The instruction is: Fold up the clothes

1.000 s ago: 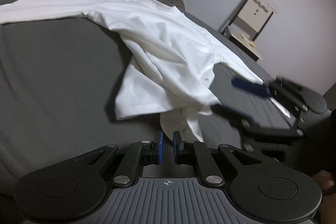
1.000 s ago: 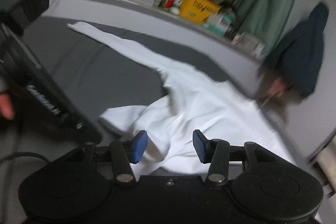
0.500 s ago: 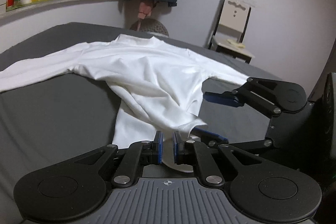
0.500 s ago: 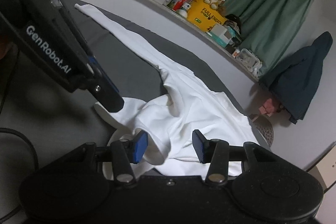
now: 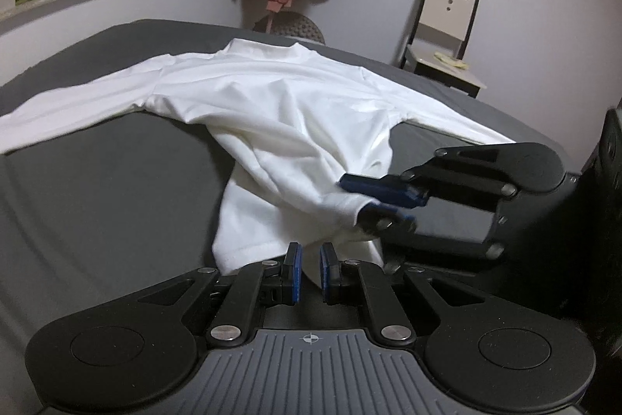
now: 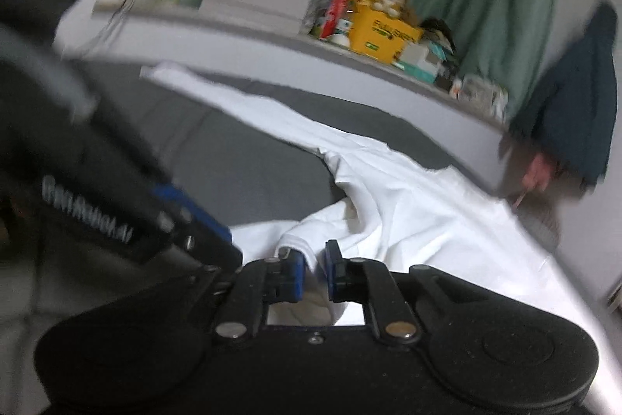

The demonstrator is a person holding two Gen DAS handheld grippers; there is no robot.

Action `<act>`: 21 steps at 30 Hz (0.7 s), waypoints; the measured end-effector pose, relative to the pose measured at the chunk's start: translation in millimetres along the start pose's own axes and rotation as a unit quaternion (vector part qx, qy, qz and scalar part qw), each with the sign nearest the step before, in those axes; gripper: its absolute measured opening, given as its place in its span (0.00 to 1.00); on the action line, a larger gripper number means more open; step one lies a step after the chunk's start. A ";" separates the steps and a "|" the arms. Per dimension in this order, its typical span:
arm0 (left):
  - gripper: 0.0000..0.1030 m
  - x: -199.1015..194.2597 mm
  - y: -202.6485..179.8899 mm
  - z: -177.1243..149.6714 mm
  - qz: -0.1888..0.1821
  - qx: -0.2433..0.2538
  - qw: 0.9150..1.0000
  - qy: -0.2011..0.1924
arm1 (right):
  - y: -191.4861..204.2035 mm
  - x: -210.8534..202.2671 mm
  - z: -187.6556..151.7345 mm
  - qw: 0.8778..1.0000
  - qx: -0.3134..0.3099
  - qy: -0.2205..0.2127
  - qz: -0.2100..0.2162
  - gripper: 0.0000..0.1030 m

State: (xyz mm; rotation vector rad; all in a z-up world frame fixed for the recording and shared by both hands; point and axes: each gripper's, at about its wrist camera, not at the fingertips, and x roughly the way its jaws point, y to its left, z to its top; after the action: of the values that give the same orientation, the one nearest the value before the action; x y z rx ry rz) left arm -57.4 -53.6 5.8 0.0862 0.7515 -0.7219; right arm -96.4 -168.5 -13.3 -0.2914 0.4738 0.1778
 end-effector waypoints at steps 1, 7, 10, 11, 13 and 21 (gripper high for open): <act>0.09 0.9 0.4 0.0 -0.001 0.000 1.000 0.005 | -5.3 -0.1 0.7 1.000 0.022 -0.001 0.006 0.11; 0.09 3.3 0.3 -1.5 -0.001 0.001 1.000 0.018 | -14.8 1.2 -0.6 0.998 0.059 0.005 0.012 0.11; 0.09 3.7 -0.1 -1.5 -0.001 0.002 1.000 0.021 | -11.6 1.3 0.0 0.998 0.054 0.005 0.013 0.11; 0.09 3.8 0.0 -1.8 -0.003 0.001 1.000 0.021 | -10.6 1.5 0.2 0.999 0.052 0.006 0.013 0.11; 0.09 4.1 -0.4 -2.0 -0.003 0.001 1.000 0.023 | -8.9 1.7 0.6 0.999 0.050 0.007 0.012 0.11; 0.09 5.2 0.2 -2.1 -0.006 -0.002 1.000 0.028 | -10.2 2.0 1.3 0.998 0.058 0.008 0.012 0.11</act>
State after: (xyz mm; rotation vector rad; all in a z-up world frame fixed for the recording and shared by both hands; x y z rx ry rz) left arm -55.9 -55.8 0.8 0.0994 0.8069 -0.7321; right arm -91.7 -177.5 -10.7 -0.1739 0.5017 0.1702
